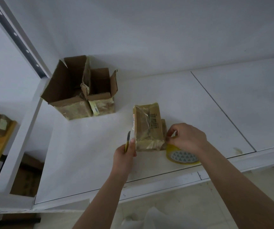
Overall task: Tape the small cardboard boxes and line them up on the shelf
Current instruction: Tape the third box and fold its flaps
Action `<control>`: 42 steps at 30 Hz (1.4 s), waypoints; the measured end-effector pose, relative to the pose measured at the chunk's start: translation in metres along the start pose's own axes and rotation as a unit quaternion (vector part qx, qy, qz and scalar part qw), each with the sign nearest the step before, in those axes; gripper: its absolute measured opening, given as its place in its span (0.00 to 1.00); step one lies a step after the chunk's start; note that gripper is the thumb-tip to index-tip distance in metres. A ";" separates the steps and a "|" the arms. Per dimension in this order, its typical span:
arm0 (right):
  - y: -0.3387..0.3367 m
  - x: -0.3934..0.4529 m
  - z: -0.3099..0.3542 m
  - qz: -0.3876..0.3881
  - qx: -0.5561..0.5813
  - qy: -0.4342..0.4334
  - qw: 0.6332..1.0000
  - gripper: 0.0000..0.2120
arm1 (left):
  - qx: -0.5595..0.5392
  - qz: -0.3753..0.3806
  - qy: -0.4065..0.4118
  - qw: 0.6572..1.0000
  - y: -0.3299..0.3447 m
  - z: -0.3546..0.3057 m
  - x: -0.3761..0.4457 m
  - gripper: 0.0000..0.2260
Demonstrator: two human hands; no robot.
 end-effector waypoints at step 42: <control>-0.024 -0.006 -0.038 0.060 0.202 -0.037 0.977 0.07 | 0.372 0.328 0.170 0.852 0.071 -0.145 0.007 0.17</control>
Point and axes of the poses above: each hand's wrist, its own x-axis towards the middle knuckle, its own y-axis out of the palm, z = x × y, the point moved 6 cm from there along x, towards the middle knuckle, and after that the axes turned 3 degrees about z, right-handed, at the moved point
